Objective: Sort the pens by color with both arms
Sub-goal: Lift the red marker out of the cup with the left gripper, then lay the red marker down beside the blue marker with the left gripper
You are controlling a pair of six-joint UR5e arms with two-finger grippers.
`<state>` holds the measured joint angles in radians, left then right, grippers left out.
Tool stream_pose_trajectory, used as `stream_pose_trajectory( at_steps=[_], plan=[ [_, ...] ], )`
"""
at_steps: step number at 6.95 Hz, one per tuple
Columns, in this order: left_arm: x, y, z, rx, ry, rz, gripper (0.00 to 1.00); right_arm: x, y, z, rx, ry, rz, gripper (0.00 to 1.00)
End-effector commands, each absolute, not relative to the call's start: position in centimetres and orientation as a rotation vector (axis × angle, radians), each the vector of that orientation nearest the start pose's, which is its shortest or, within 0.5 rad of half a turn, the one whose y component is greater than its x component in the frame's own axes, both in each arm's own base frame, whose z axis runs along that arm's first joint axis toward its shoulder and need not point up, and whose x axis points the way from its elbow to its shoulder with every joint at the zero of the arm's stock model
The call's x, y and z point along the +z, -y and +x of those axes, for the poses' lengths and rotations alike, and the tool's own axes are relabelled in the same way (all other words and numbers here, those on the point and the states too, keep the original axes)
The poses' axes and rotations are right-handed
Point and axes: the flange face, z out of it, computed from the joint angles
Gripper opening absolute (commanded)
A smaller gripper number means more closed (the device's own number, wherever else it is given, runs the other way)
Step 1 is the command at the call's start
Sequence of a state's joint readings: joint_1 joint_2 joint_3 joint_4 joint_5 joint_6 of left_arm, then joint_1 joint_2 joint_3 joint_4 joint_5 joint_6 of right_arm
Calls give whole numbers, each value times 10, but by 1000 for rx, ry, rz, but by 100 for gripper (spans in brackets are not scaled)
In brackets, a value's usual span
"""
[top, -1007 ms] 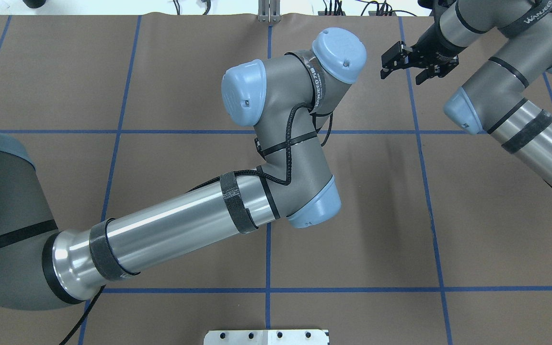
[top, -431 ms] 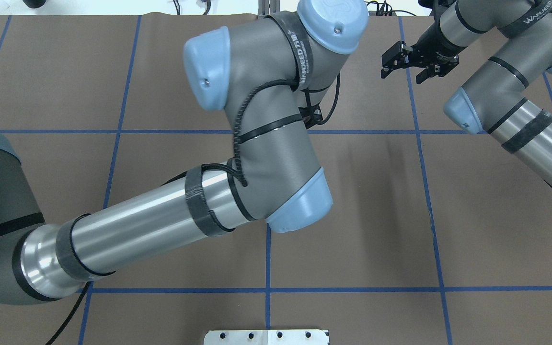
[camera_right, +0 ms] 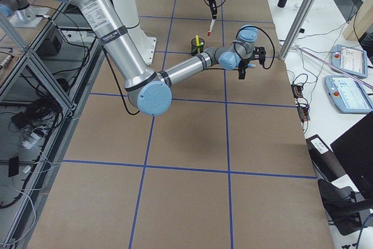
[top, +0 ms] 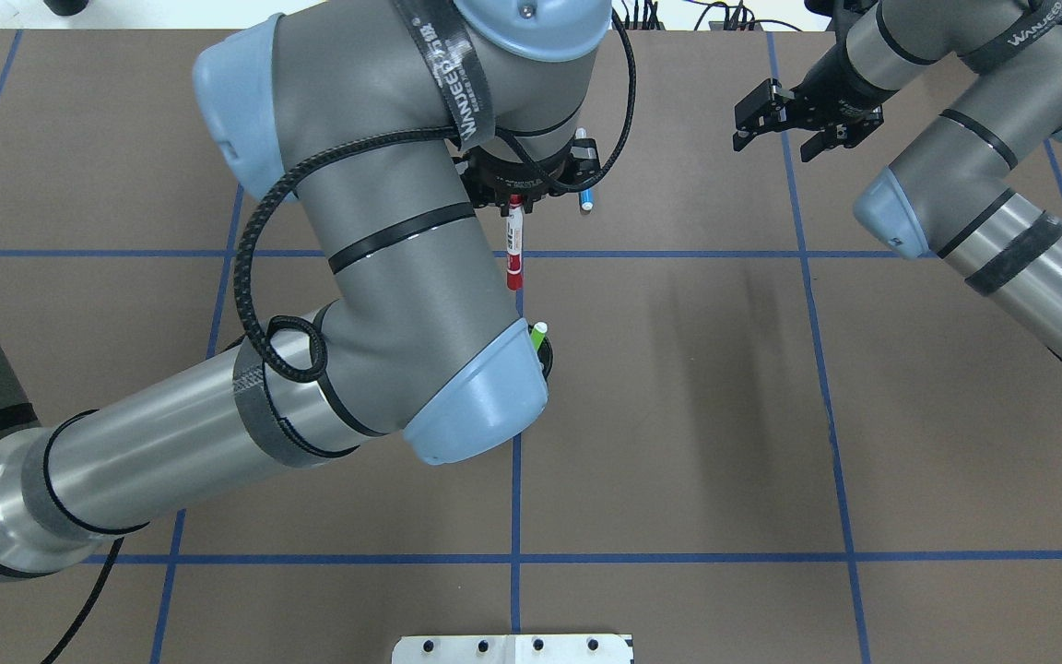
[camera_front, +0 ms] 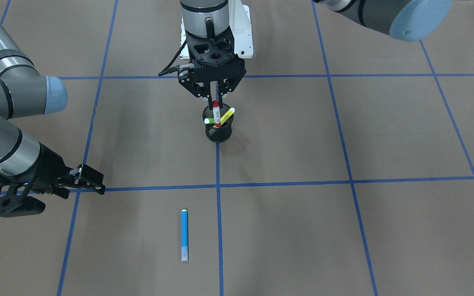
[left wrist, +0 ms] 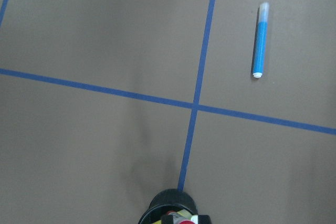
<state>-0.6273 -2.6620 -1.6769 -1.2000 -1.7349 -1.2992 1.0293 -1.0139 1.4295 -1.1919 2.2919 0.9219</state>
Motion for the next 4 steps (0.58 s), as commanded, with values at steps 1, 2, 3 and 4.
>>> stream_pose_trajectory(
  at_steps=[1, 2, 3, 4],
  plan=[
    [10, 506, 458, -322, -928, 402, 0, 346, 640, -306, 59, 1011, 110, 99],
    [25, 521, 464, -354, -948, 473, 0, 345, 641, -306, 60, 1012, 110, 99],
    [43, 548, 483, -387, -954, 530, 0, 344, 640, -306, 60, 1013, 111, 99],
    [62, 570, 502, -421, -960, 593, 0, 344, 640, -306, 60, 1013, 111, 99]
  ],
)
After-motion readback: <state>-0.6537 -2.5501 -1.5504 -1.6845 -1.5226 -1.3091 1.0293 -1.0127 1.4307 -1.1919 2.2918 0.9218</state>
